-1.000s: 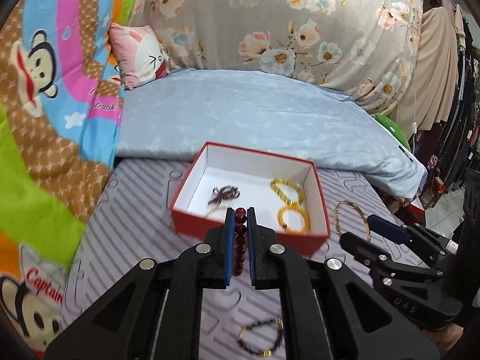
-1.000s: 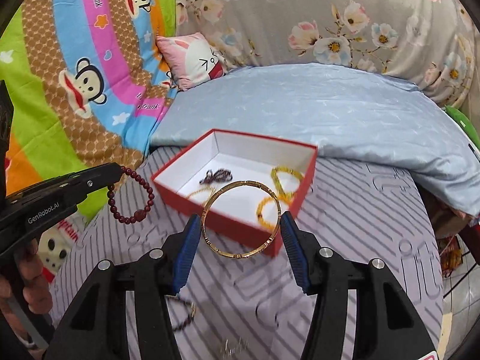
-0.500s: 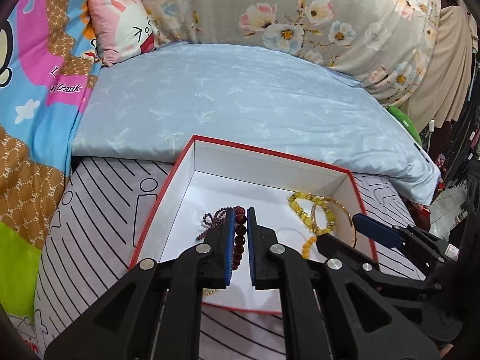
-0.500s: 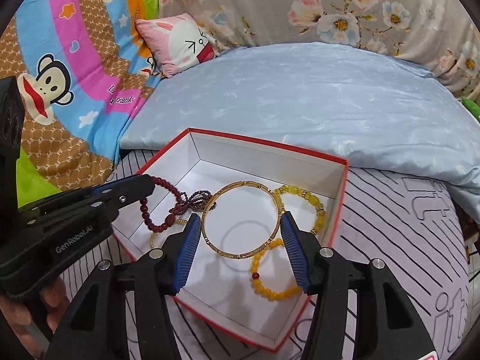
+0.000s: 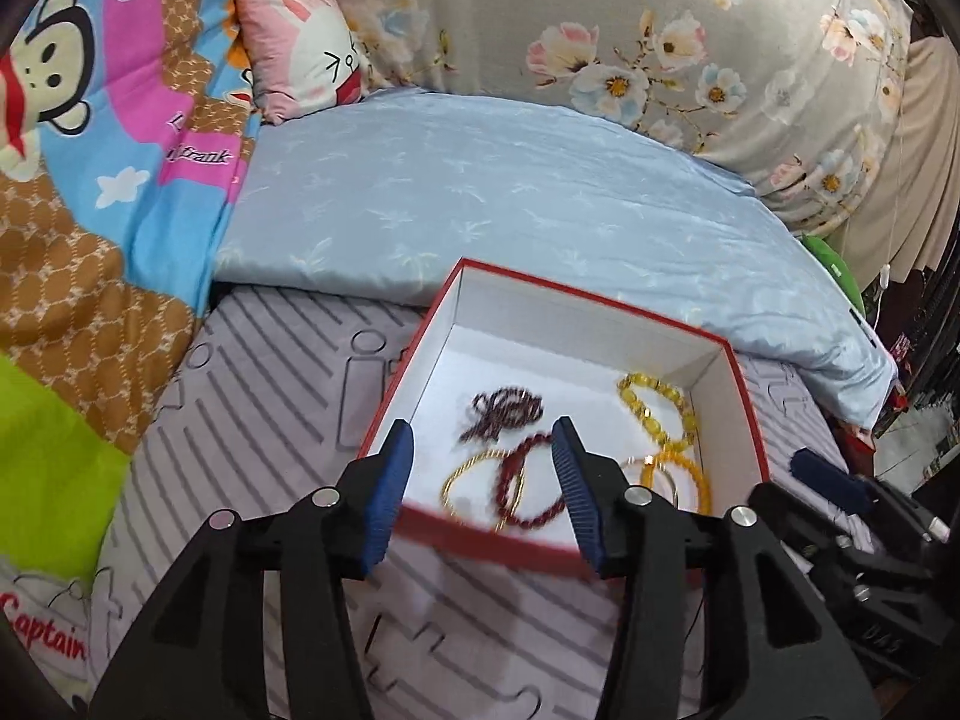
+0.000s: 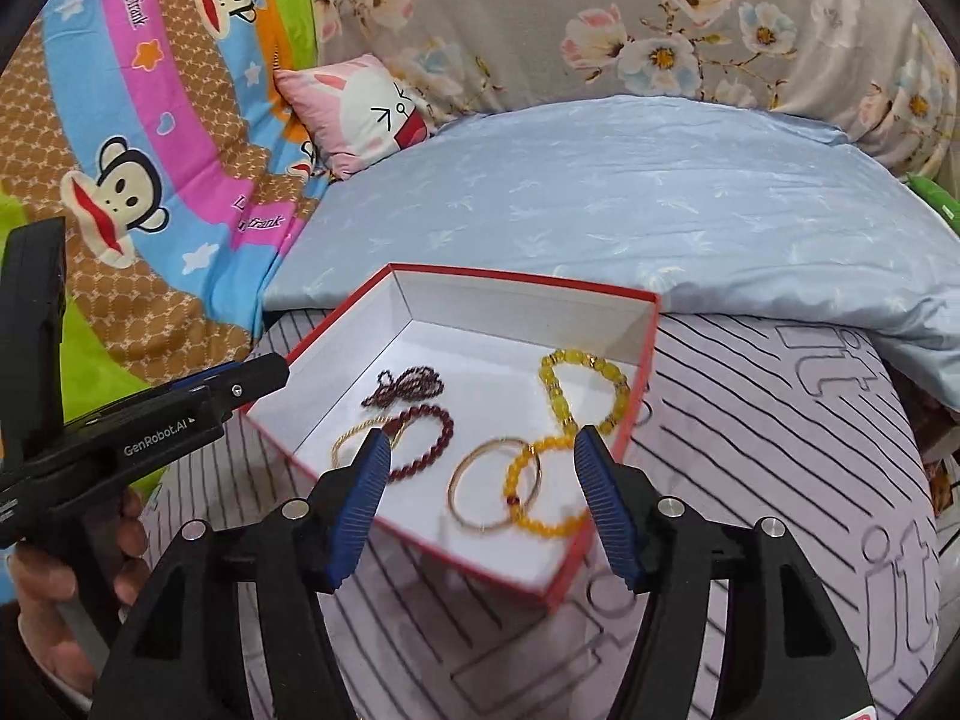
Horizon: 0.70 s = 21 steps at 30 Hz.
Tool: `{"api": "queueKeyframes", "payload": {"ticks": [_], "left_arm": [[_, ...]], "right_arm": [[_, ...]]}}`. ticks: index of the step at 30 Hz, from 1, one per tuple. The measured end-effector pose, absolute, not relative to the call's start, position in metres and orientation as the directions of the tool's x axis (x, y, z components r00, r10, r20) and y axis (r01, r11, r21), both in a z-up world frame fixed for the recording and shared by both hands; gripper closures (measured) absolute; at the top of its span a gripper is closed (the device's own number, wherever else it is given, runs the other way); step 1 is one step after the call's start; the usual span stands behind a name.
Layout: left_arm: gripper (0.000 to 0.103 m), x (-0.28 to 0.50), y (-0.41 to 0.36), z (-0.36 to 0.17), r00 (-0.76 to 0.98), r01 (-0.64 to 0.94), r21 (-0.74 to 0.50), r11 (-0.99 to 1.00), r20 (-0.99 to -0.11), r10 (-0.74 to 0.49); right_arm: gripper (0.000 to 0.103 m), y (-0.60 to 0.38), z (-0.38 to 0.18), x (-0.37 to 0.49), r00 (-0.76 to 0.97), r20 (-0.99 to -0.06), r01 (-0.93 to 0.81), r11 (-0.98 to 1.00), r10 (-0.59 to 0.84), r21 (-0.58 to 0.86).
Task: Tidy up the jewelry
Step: 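Carry both bracelets into the red box and open both grippers, then grasp black bead bracelet with left gripper while right grasps silver link band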
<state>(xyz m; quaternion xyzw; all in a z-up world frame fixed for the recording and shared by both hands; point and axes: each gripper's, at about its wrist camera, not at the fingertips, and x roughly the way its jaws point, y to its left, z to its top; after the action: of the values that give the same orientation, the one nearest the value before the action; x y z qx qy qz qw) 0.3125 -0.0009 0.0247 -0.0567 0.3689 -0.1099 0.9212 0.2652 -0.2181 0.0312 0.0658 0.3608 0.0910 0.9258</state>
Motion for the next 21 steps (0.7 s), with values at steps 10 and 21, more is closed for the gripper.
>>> {"api": "queueKeyframes", "payload": {"ticks": [10, 21], "left_arm": [[0.054, 0.213, 0.006, -0.003, 0.669, 0.165, -0.113, 0.980, -0.717, -0.195], [0.054, 0.132, 0.014, -0.034, 0.615, 0.135, -0.145, 0.980, -0.763, -0.198]], "right_arm": [[0.041, -0.218, 0.012, 0.162, 0.700, -0.696, -0.109, 0.987, 0.161, 0.118], [0.047, -0.204, -0.020, 0.075, 0.630, -0.752, -0.146, 0.981, 0.192, 0.129]]}}
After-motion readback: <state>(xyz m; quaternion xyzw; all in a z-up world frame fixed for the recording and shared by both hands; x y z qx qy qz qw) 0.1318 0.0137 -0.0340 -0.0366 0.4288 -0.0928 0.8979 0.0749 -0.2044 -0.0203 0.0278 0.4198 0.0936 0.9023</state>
